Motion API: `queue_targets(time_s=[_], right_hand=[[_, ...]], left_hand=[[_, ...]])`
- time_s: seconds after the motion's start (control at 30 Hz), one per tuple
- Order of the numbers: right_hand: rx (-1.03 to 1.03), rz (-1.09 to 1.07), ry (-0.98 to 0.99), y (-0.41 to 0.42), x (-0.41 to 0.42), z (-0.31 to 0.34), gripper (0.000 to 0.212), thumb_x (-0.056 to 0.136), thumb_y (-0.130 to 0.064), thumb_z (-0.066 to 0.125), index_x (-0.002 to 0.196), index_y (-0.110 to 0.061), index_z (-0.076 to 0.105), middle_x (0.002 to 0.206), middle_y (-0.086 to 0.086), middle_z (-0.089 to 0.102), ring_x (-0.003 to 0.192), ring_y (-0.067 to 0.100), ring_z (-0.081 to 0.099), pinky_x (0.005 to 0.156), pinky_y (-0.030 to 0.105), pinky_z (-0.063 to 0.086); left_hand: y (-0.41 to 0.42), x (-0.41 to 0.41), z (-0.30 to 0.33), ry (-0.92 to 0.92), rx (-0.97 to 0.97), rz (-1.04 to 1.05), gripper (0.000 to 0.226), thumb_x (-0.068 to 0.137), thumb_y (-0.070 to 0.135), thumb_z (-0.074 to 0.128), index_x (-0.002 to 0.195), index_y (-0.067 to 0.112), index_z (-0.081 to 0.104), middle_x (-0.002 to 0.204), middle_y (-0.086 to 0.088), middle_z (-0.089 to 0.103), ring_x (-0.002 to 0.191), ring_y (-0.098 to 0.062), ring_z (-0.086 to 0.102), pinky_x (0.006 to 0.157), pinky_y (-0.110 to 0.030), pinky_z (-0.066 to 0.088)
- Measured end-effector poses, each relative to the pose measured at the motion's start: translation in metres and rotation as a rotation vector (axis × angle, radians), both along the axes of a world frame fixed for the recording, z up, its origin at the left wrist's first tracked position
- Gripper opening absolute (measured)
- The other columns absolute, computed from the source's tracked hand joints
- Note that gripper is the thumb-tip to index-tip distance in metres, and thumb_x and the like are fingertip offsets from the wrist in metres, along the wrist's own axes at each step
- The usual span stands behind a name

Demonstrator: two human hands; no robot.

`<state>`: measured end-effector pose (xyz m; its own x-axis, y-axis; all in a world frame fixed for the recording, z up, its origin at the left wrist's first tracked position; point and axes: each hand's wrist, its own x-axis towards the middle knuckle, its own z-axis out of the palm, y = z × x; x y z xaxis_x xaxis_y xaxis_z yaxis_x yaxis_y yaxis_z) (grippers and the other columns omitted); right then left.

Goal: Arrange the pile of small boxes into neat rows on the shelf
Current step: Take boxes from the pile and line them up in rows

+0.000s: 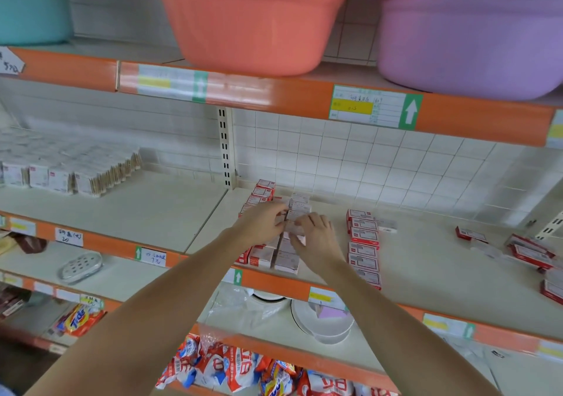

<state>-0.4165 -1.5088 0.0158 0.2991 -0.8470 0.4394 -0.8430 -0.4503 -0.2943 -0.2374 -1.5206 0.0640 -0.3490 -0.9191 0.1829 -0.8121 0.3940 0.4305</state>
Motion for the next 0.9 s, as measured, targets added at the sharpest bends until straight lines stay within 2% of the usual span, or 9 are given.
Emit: queue_targets(time_s=[0.1,0.2,0.3,0.4,0.5,0.57,0.7,0.9], right_hand=[[0.110,-0.109,0.000,-0.002,-0.029,0.004,0.036,0.091,-0.033,0.061,0.121,-0.013,0.058,0.120,0.005,0.055,0.115,0.028,0.047,0.100,0.041,0.040],[0.204,-0.172,-0.005,0.000,-0.057,0.004,0.043,0.092,-0.034,0.060,0.129,-0.014,0.052,0.129,0.005,0.051,0.123,0.027,0.042,0.105,0.038,0.034],[0.253,-0.252,-0.028,0.005,-0.088,0.004,0.045,0.090,-0.033,0.061,0.129,-0.013,0.053,0.130,0.007,0.051,0.125,0.029,0.042,0.105,0.037,0.032],[0.264,-0.317,-0.028,0.013,-0.121,0.003,0.044,0.091,-0.034,0.060,0.130,-0.014,0.053,0.132,0.006,0.052,0.126,0.028,0.044,0.105,0.038,0.033],[0.259,-0.383,-0.066,0.022,-0.154,0.002,0.043,0.093,-0.034,0.060,0.130,-0.013,0.053,0.131,0.007,0.053,0.123,0.028,0.046,0.105,0.038,0.035],[0.272,-0.439,-0.109,0.028,-0.177,0.000,0.041,0.093,-0.032,0.059,0.129,-0.012,0.054,0.130,0.007,0.055,0.122,0.028,0.046,0.103,0.038,0.038],[0.281,-0.527,-0.121,0.041,-0.227,-0.004,0.040,0.092,-0.030,0.060,0.128,-0.011,0.055,0.126,0.008,0.056,0.119,0.030,0.048,0.101,0.039,0.039],[0.281,-0.690,-0.140,0.062,-0.309,-0.011,0.042,0.089,-0.027,0.061,0.127,-0.010,0.056,0.125,0.011,0.057,0.116,0.033,0.051,0.099,0.041,0.039]], left_hand=[[-0.007,-0.020,-0.002,-0.036,0.021,-0.051,0.030,0.091,0.023,0.058,0.119,0.016,0.060,0.111,-0.002,0.066,0.095,-0.019,0.064,0.083,-0.044,0.056],[-0.015,-0.044,-0.004,-0.078,0.029,-0.067,0.046,0.093,0.031,0.059,0.137,0.018,0.054,0.135,-0.001,0.060,0.119,-0.019,0.058,0.097,-0.042,0.050],[-0.023,-0.076,-0.009,-0.148,0.001,-0.102,0.046,0.095,0.038,0.055,0.136,0.017,0.054,0.134,-0.004,0.060,0.122,-0.024,0.055,0.098,-0.043,0.048],[-0.025,-0.114,-0.013,-0.163,-0.031,-0.146,0.039,0.096,0.037,0.054,0.126,0.013,0.059,0.123,-0.007,0.064,0.114,-0.026,0.058,0.092,-0.044,0.050],[-0.025,-0.153,-0.018,-0.154,-0.037,-0.220,0.030,0.095,0.034,0.057,0.120,0.017,0.060,0.113,-0.003,0.067,0.105,-0.024,0.061,0.085,-0.039,0.053],[-0.027,-0.179,-0.021,-0.137,-0.042,-0.263,0.035,0.093,0.031,0.059,0.127,0.020,0.059,0.121,-0.001,0.066,0.109,-0.024,0.061,0.087,-0.037,0.052],[-0.027,-0.234,-0.027,-0.128,-0.046,-0.337,0.049,0.095,0.032,0.058,0.141,0.019,0.050,0.142,-0.002,0.055,0.129,-0.024,0.051,0.103,-0.041,0.045],[-0.026,-0.325,-0.038,-0.168,-0.036,-0.416,0.050,0.096,0.038,0.055,0.141,0.018,0.049,0.142,-0.003,0.054,0.131,-0.024,0.047,0.105,-0.036,0.040]])
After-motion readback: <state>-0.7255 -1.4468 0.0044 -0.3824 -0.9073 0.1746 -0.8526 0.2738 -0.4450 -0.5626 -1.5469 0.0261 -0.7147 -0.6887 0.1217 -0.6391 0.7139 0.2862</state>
